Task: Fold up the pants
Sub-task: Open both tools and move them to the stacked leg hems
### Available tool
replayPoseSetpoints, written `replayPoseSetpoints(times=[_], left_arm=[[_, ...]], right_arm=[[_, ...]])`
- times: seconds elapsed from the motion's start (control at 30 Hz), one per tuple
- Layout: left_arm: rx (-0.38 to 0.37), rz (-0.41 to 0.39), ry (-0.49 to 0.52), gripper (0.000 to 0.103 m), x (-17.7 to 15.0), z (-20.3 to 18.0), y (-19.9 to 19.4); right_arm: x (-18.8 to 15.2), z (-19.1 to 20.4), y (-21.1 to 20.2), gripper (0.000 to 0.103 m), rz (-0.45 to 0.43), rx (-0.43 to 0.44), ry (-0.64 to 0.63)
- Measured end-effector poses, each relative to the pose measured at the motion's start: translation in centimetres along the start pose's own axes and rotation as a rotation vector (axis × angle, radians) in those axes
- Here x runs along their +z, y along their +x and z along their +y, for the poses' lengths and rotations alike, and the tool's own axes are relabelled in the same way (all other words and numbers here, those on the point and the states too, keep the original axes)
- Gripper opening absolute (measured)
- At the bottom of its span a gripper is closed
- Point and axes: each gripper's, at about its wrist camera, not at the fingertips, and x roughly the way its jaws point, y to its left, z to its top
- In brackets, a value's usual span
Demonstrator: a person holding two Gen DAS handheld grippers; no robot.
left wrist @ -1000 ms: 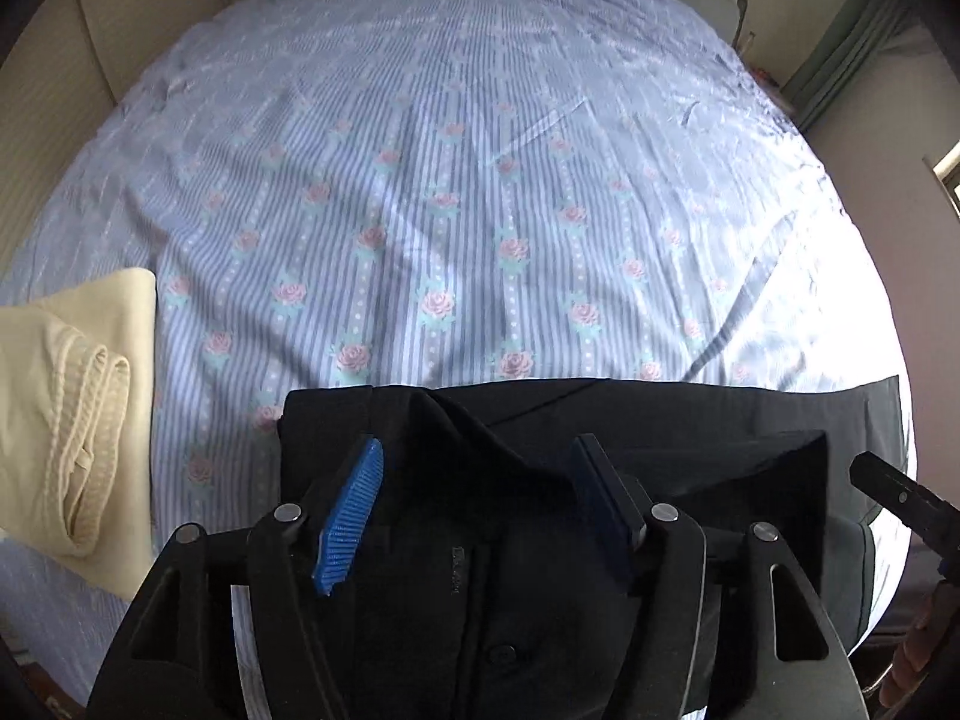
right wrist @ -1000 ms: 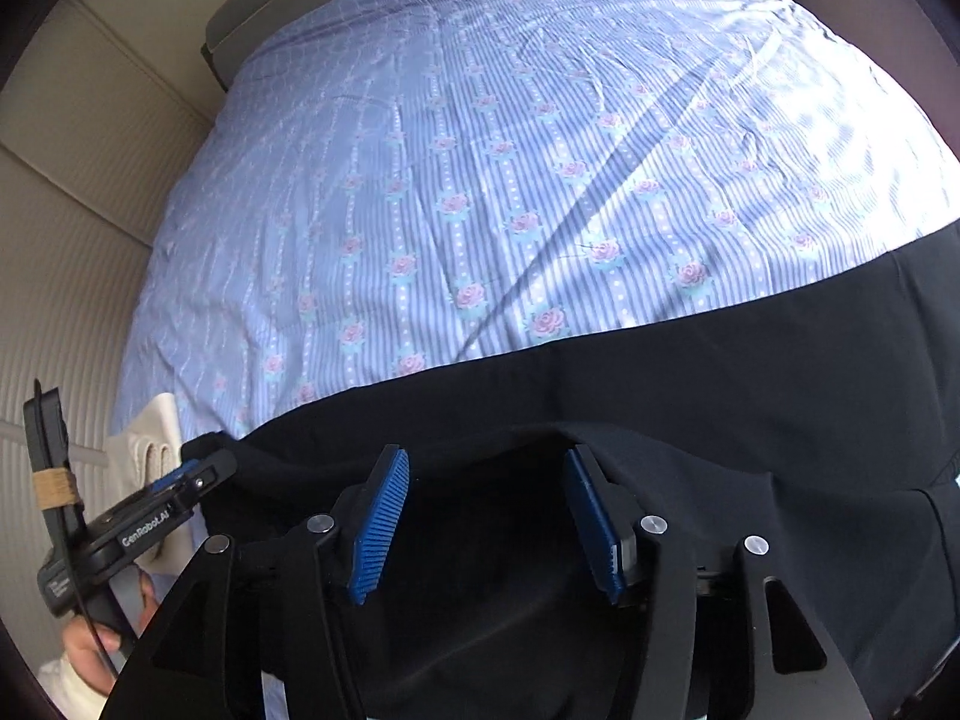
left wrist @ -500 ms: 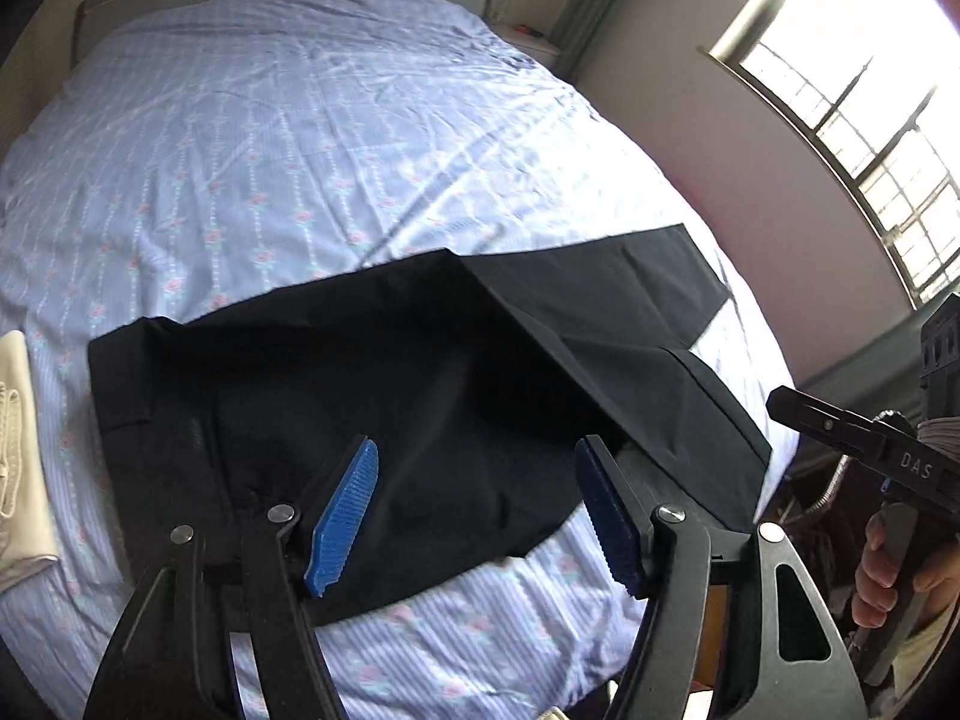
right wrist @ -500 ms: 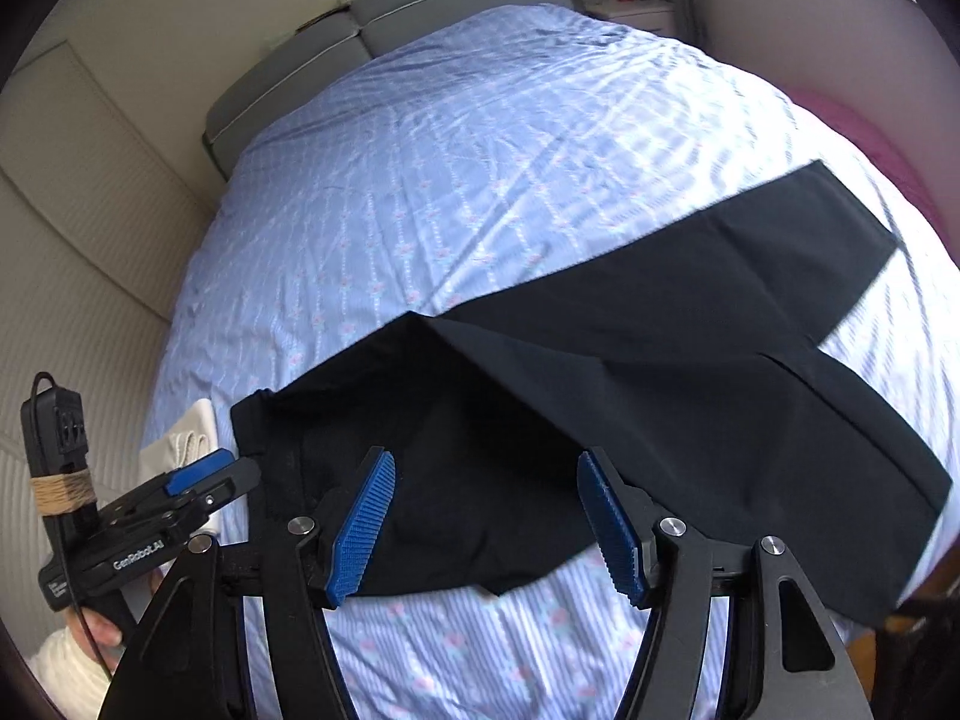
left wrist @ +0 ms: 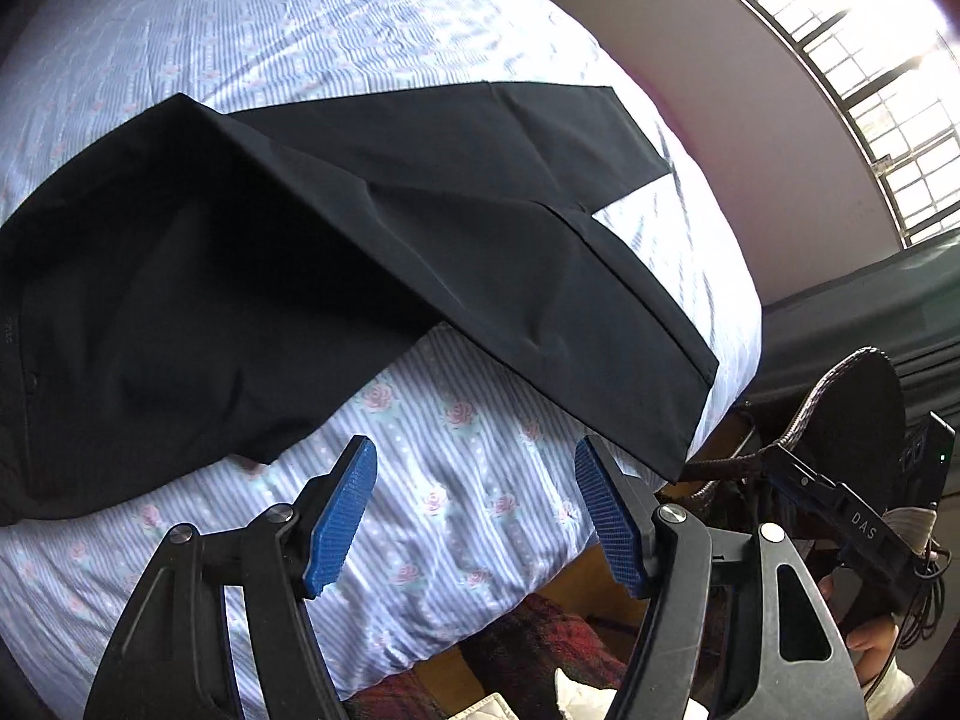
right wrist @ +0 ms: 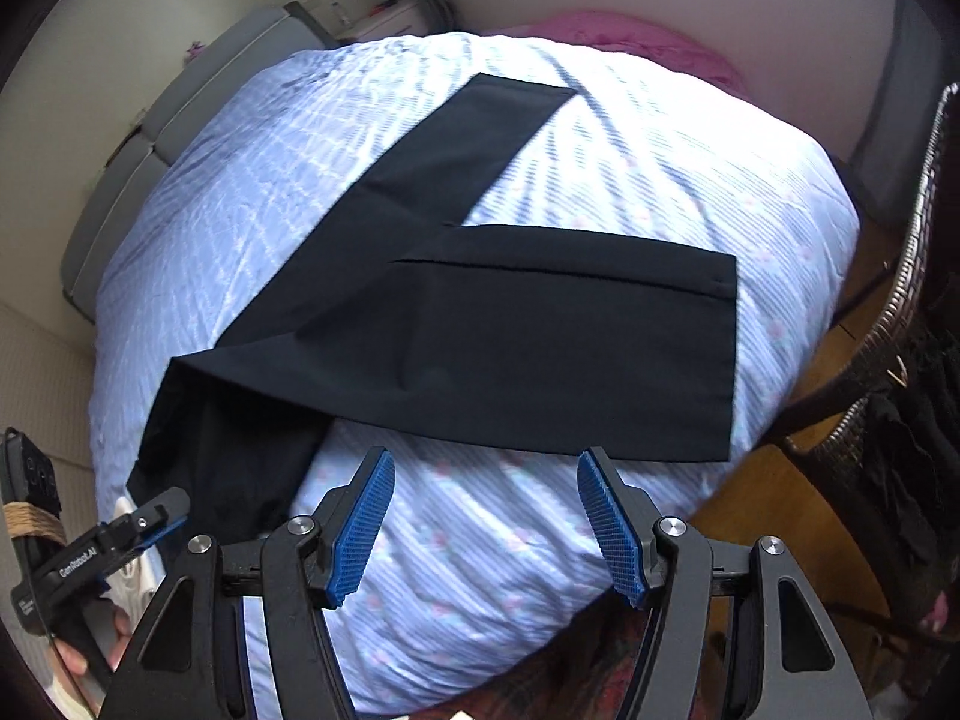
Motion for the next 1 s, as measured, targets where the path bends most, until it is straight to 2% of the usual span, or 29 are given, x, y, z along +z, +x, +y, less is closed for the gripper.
replayPoseSetpoints(times=[0.07,0.17,0.27,0.37,0.63,0.87,1.0], left_arm=[[0.05,0.025,-0.001,0.068,-0.1,-1.8,2.1],[0.085,0.069,-0.043,0.068,-0.1,-4.0,5.1],[0.108,0.108,-0.083,0.068,0.4,-5.3,7.9],[0.138,0.13,-0.098,0.068,1.2,-6.0,9.8],[0.185,0.184,-0.087,0.068,2.8,-5.4,14.2],[0.155,0.219,-0.048,0.068,2.9,-5.2,17.0],[0.119,0.241,-0.067,0.068,3.7,-4.4,18.4]], right_arm=[[0.3,-3.2,1.5,0.065,0.026,-0.018,0.019],[0.8,-8.1,4.6,0.065,0.128,-0.027,0.059],[0.9,-11.8,6.7,0.065,0.219,0.009,0.137],[0.7,-14.2,8.3,0.065,0.269,0.044,0.204],[-0.9,-16.9,12.1,0.065,0.271,0.052,0.305],[-4.5,-19.2,14.8,0.065,0.227,0.105,0.577],[-5.6,-19.1,16.1,0.065,0.2,0.131,0.659]])
